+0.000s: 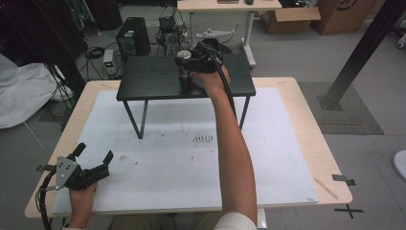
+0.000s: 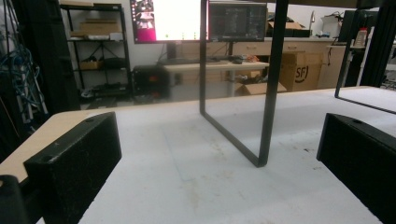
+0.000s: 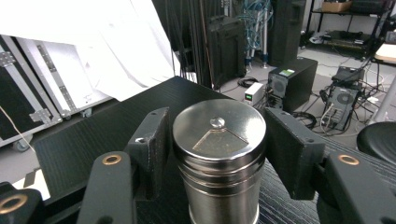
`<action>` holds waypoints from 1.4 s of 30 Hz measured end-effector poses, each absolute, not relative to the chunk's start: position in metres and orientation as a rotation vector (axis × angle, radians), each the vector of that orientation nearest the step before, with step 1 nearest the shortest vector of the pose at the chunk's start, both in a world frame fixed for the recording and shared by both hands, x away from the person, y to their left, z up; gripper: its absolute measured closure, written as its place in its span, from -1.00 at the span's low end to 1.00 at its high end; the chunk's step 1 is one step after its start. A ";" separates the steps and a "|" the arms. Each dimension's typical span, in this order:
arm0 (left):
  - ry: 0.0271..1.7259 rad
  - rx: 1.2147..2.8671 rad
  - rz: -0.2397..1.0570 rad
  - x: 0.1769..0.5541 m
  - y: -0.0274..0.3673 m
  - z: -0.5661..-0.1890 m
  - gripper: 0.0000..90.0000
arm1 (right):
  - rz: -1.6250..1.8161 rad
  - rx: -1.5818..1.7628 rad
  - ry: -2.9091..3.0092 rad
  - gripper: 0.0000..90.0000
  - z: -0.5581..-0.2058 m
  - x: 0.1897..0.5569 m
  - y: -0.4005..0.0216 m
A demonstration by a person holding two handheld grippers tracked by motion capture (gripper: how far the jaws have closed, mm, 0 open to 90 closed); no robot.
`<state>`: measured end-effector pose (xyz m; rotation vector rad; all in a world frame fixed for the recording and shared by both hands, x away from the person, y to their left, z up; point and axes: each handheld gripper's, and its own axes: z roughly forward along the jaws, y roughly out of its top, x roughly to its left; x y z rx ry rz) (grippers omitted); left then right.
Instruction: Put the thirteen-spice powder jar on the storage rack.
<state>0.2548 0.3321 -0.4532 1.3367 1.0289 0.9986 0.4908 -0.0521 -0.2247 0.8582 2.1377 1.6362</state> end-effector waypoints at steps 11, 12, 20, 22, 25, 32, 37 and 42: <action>1.030 1.338 0.998 0.255 0.332 -0.453 -0.99 | 1.677 0.842 2.107 -0.28 -0.220 0.485 -0.057; 1.032 1.336 0.996 0.255 0.332 -0.453 -0.99 | 1.680 0.840 2.099 -0.32 -0.218 0.483 -0.058; 1.032 1.341 0.997 0.255 0.332 -0.453 -0.99 | 1.691 0.871 2.068 -0.57 -0.213 0.475 -0.069; 1.031 1.342 0.998 0.255 0.332 -0.453 -0.99 | 1.689 0.878 2.058 -0.65 -0.212 0.472 -0.073; 1.032 1.342 0.997 0.255 0.332 -0.453 -0.99 | 1.693 0.891 2.047 -0.71 -0.211 0.470 -0.077; 1.030 1.343 0.998 0.255 0.332 -0.453 -0.99 | 1.702 0.896 2.008 -0.87 -0.208 0.458 -0.092; 1.030 1.342 0.998 0.255 0.332 -0.453 -0.99 | 1.724 0.878 1.967 -0.91 -0.208 0.450 -0.100; 1.029 1.343 0.999 0.255 0.332 -0.453 -0.99 | 1.767 0.878 1.933 -0.96 -0.214 0.436 -0.113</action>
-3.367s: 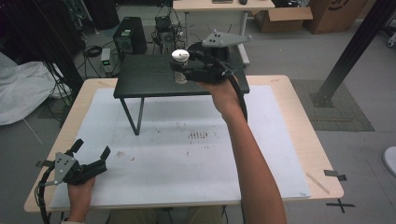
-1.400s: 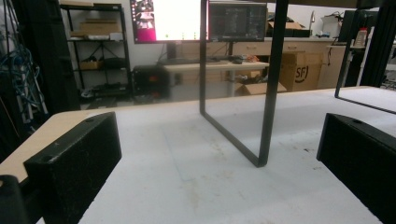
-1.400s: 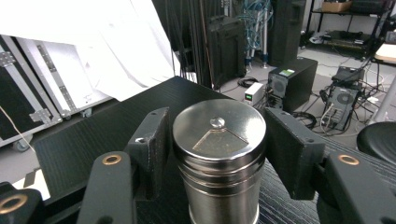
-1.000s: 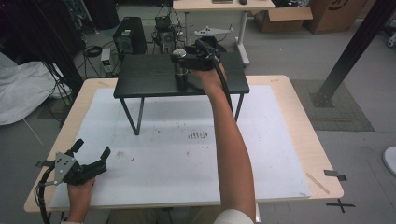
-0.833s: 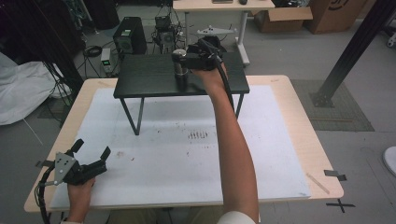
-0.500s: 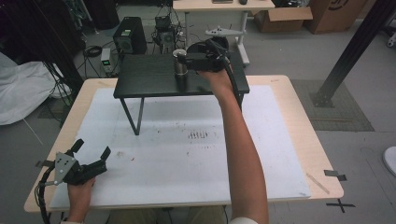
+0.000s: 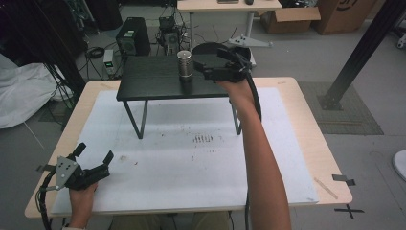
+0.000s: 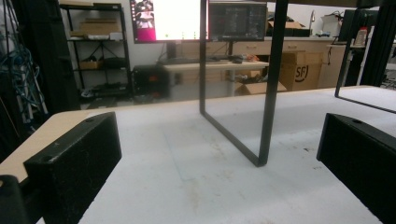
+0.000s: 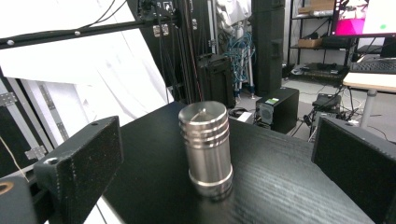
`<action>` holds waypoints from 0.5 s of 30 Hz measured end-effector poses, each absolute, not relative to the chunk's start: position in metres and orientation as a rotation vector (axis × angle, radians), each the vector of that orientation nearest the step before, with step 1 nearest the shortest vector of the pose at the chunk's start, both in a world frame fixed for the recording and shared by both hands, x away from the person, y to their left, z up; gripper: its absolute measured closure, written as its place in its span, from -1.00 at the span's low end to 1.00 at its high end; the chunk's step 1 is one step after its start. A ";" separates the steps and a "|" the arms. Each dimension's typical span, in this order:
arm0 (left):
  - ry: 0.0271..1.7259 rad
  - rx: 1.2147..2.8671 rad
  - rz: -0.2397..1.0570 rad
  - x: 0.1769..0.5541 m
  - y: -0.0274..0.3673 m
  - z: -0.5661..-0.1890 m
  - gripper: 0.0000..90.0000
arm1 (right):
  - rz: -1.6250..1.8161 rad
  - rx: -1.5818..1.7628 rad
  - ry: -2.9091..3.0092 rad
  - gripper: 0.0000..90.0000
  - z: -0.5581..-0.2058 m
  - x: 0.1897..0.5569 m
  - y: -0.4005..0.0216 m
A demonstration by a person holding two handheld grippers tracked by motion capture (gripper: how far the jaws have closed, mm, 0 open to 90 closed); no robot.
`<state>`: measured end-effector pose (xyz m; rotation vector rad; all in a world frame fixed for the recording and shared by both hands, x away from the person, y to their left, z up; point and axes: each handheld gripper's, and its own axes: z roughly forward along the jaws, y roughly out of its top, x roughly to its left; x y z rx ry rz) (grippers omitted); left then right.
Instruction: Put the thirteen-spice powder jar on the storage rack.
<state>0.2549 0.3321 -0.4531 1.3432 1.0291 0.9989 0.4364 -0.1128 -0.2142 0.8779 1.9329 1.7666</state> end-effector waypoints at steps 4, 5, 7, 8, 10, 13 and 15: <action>1.029 1.341 0.999 0.255 0.332 -0.453 -0.99 | 1.759 0.863 1.941 -0.98 -0.217 0.426 -0.119; 1.029 1.341 0.999 0.255 0.332 -0.453 -0.99 | 1.759 0.863 1.941 -0.98 -0.217 0.426 -0.119; 1.029 1.342 0.999 0.255 0.332 -0.453 -0.99 | 1.754 0.853 1.945 -0.98 -0.218 0.421 -0.122; 1.029 1.340 0.999 0.255 0.332 -0.453 -0.99 | 1.754 0.848 1.944 -0.98 -0.218 0.418 -0.123; 1.029 1.341 0.999 0.255 0.332 -0.453 -0.99 | 1.758 0.837 1.940 -0.98 -0.219 0.413 -0.126; 1.029 1.342 0.999 0.255 0.332 -0.453 -0.99 | 1.766 0.820 1.934 -0.98 -0.221 0.404 -0.129; 1.029 1.343 0.999 0.255 0.332 -0.453 -0.99 | 1.774 0.814 1.931 -0.98 -0.222 0.399 -0.132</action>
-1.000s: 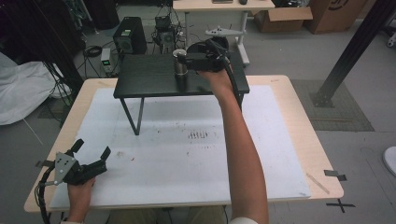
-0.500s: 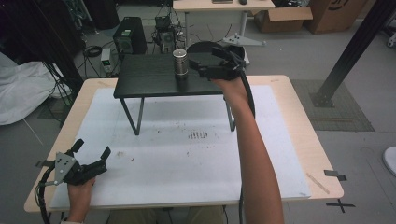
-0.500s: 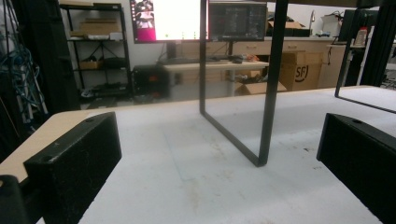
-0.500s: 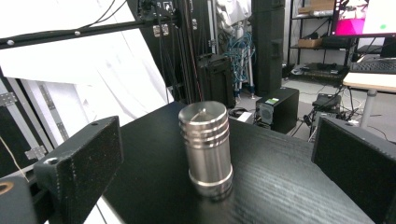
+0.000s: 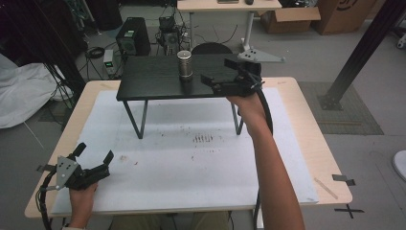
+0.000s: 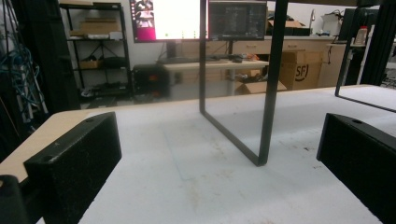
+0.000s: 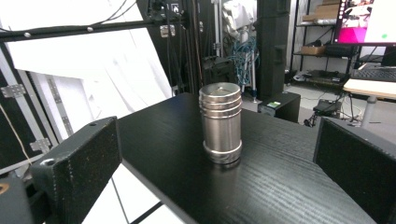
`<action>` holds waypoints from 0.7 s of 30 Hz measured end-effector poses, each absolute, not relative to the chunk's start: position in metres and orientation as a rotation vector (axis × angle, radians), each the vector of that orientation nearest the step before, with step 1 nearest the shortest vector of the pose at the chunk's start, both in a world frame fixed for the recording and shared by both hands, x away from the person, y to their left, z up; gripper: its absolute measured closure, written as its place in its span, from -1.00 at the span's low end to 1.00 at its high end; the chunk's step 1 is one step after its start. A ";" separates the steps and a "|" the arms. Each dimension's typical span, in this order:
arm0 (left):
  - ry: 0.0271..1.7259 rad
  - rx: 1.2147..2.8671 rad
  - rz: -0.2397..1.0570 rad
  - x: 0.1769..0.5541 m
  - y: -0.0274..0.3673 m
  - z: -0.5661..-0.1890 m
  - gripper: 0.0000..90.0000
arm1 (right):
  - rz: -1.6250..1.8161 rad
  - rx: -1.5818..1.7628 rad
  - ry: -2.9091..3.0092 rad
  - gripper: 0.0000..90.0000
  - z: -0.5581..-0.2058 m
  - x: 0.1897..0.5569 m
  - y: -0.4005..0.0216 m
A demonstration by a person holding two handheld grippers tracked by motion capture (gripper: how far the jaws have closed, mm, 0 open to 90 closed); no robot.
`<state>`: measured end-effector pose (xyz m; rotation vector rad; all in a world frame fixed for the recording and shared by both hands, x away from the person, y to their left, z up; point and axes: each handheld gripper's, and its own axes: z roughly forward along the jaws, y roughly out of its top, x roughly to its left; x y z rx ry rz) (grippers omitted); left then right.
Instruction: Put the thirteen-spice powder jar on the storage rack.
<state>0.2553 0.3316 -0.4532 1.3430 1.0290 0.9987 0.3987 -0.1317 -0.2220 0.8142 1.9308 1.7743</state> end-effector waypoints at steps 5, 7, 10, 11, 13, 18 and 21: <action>1.029 1.344 0.999 0.255 0.332 -0.453 -0.99 | 1.809 0.794 1.918 -0.98 -0.227 0.381 -0.138; 1.029 1.344 0.999 0.255 0.332 -0.453 -0.99 | 1.809 0.787 1.918 -0.98 -0.228 0.375 -0.140; 1.029 1.343 0.999 0.255 0.332 -0.453 -0.99 | 1.813 0.787 1.925 -0.98 -0.230 0.370 -0.143; 1.029 1.343 0.999 0.255 0.332 -0.453 -0.99 | 1.805 0.782 1.929 -0.98 -0.233 0.364 -0.146; 1.029 1.343 0.999 0.255 0.332 -0.453 -0.99 | 1.798 0.778 1.924 -0.98 -0.235 0.359 -0.150; 1.029 1.343 1.000 0.255 0.332 -0.453 -0.99 | 1.797 0.771 1.922 -0.98 -0.241 0.350 -0.157; 1.029 1.344 0.999 0.255 0.332 -0.453 -0.99 | 1.802 0.757 1.907 -0.98 -0.247 0.341 -0.165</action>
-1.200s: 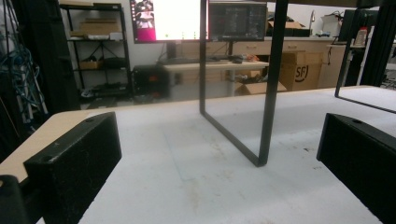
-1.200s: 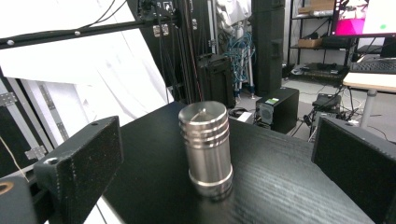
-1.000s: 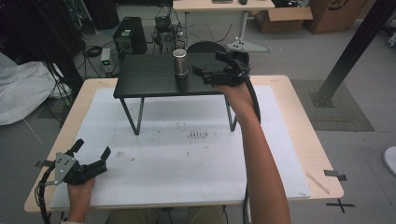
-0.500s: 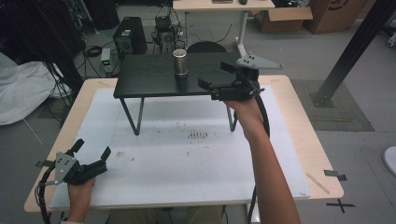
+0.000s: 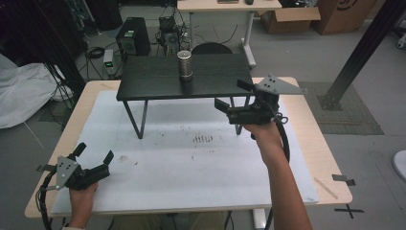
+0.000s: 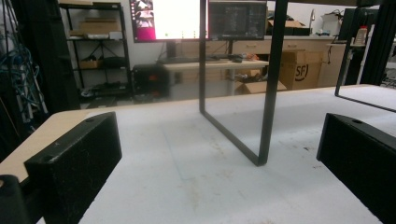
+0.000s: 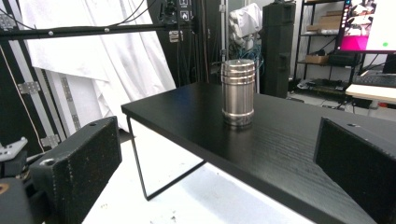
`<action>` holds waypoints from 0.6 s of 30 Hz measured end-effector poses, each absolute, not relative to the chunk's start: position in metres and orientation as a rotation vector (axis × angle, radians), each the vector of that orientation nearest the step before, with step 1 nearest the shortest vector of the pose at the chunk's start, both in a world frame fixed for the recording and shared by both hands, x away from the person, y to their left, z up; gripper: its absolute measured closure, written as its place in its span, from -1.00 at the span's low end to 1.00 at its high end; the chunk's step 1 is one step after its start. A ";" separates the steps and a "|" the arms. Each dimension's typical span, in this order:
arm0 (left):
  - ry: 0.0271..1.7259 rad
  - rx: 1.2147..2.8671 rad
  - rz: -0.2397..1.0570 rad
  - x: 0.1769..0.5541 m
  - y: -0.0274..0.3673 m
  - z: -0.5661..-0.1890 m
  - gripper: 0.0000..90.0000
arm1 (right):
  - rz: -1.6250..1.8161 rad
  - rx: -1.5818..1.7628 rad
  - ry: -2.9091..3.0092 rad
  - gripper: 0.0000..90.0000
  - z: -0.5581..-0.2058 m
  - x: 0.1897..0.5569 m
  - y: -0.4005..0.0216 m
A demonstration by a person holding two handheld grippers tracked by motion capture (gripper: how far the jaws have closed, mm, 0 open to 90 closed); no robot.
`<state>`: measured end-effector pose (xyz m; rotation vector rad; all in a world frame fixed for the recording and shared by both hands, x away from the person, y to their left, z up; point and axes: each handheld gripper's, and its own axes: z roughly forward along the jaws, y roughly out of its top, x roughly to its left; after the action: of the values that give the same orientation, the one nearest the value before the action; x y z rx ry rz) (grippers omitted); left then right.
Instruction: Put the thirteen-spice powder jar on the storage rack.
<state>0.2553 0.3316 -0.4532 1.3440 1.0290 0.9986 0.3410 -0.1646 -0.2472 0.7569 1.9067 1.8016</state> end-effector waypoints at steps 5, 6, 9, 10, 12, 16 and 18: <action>1.029 1.344 0.999 0.255 0.332 -0.453 -0.99 | 1.785 0.749 1.904 -0.98 -0.256 0.332 -0.172; 1.029 1.344 0.999 0.255 0.331 -0.453 -0.99 | 1.787 0.750 1.898 -0.99 -0.262 0.328 -0.176; 1.029 1.345 0.999 0.255 0.332 -0.453 -0.99 | 1.791 0.750 1.892 -0.99 -0.268 0.323 -0.180; 1.029 1.345 0.999 0.255 0.331 -0.453 -0.99 | 1.788 0.755 1.886 -0.99 -0.273 0.320 -0.183; 1.031 1.346 0.999 0.255 0.332 -0.453 -0.99 | 1.784 0.763 1.882 -0.99 -0.279 0.317 -0.186; 1.029 1.344 1.000 0.255 0.332 -0.453 -0.99 | 1.777 0.794 1.862 -1.00 -0.292 0.311 -0.193; 1.029 1.346 0.999 0.255 0.332 -0.453 -0.99 | 1.775 0.804 1.850 -1.00 -0.300 0.309 -0.195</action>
<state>0.2553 0.3316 -0.4532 1.3459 1.0291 0.9990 0.3087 -0.1949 -0.2996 0.8044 1.8496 1.7749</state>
